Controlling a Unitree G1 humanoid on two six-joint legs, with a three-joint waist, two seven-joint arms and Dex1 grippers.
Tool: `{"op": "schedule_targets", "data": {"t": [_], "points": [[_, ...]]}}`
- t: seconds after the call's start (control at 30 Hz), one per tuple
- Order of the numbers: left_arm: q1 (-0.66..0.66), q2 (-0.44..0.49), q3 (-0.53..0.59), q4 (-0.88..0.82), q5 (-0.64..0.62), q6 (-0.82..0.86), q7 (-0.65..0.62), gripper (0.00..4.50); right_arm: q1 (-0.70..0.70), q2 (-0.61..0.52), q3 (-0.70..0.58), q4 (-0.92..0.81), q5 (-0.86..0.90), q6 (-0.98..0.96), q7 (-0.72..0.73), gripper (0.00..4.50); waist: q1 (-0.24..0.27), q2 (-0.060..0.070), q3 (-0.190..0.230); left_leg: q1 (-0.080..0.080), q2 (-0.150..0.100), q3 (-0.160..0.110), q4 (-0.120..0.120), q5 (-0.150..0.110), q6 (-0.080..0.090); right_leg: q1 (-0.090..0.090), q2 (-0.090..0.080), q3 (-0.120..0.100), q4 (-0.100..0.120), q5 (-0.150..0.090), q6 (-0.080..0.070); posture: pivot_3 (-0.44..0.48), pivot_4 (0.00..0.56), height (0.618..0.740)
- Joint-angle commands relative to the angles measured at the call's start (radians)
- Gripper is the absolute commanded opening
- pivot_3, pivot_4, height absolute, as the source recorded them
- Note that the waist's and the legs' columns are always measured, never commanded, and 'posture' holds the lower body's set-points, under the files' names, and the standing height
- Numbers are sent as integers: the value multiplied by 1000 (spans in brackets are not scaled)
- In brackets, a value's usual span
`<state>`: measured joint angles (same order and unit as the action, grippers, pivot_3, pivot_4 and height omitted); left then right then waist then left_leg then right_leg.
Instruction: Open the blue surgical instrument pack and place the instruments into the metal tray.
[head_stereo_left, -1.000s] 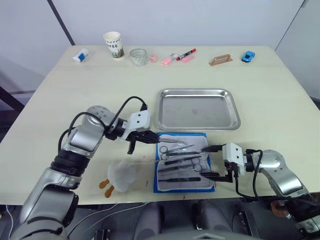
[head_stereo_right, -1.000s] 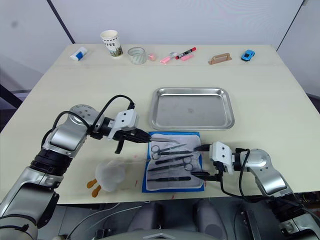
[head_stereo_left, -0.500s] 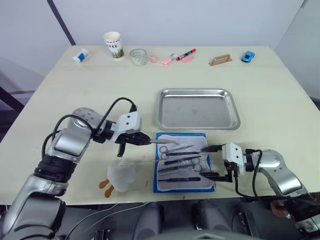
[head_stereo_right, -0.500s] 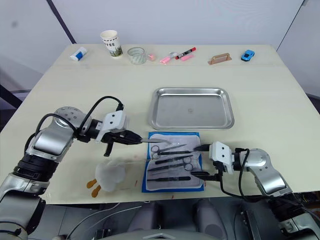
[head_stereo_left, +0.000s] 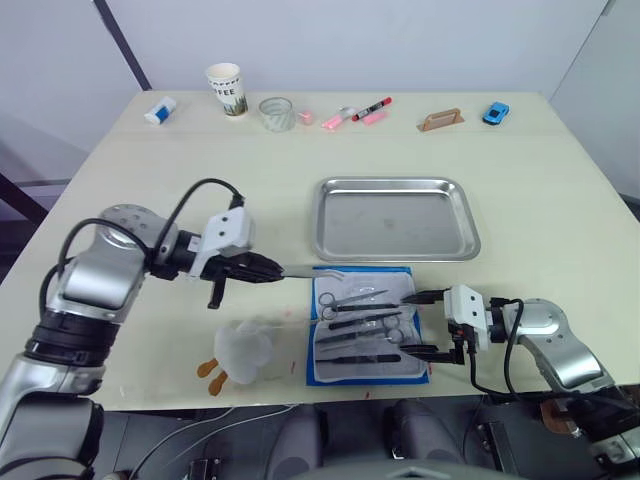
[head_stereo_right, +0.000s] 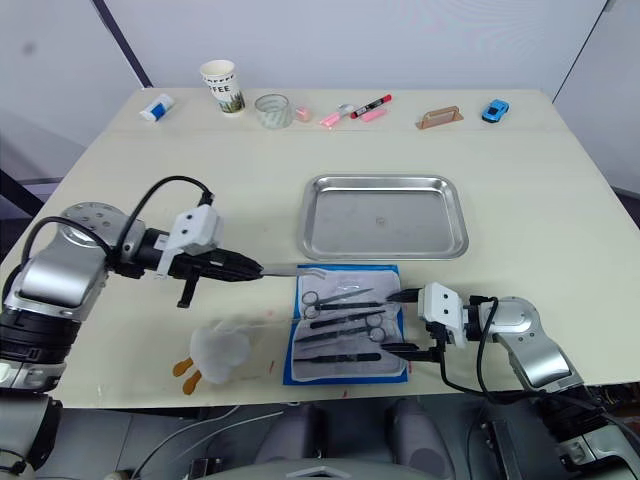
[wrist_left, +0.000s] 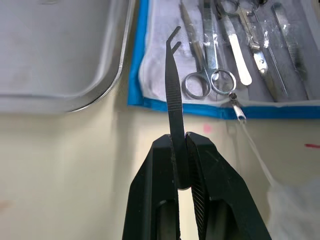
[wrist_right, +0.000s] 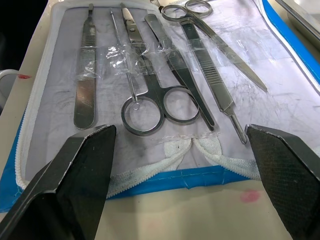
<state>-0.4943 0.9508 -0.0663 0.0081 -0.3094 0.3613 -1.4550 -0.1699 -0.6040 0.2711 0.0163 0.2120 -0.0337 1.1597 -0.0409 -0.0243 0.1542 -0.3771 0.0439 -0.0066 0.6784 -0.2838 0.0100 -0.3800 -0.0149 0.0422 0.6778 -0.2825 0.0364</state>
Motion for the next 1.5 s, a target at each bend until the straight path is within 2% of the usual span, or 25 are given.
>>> {"op": "schedule_targets", "data": {"t": [0.03,0.23,0.33,0.4,0.5,0.63,0.8,0.93,1.5], "points": [[-6,-77,90,-85,-76,64,140,21,27,0,43,79,-80,23,-29,4500,1,-1,0,0,0,0,0,0,0,0,0,0,0,0,0,0,150,740],[-11,-223,121,-238,-110,298,449,21,28,1,46,80,-82,20,-29,4500,0,-2,0,0,0,-1,0,0,0,0,0,0,0,0,0,0,150,740],[-22,-349,108,-289,-53,354,668,21,27,2,48,84,-84,17,-27,4500,1,-3,0,0,0,-1,0,0,0,1,-1,0,0,0,0,0,150,740],[-25,-410,103,-312,-30,389,771,21,25,3,49,88,-85,14,-27,4500,1,-3,0,0,0,-1,0,0,0,1,-1,0,0,0,0,0,150,740],[-28,-567,88,-341,29,477,1001,21,22,8,53,94,-89,8,-31,4500,2,-3,-1,0,-1,-2,0,0,0,1,-1,0,0,0,0,0,150,740],[-22,-723,56,-343,104,510,1200,21,27,15,56,96,-91,4,-34,4500,-1,-4,-1,1,-1,-2,-1,0,0,2,-1,0,0,1,0,0,150,740],[-15,-793,24,-313,174,499,1314,21,34,18,55,96,-95,0,-38,4500,-1,-4,-1,4,-2,-2,-5,0,-1,2,-1,1,0,1,0,0,150,740],[13,-906,18,-314,206,519,1432,21,37,22,57,94,-96,0,-42,4500,0,-5,-1,6,-2,-1,-6,0,-1,3,-2,2,0,1,0,0,150,740],[28,-976,22,-192,237,530,1506,21,41,20,60,88,-97,4,-39,4500,0,-5,-1,9,-3,1,-9,1,-1,4,-2,4,0,1,0,0,150,740]]}}
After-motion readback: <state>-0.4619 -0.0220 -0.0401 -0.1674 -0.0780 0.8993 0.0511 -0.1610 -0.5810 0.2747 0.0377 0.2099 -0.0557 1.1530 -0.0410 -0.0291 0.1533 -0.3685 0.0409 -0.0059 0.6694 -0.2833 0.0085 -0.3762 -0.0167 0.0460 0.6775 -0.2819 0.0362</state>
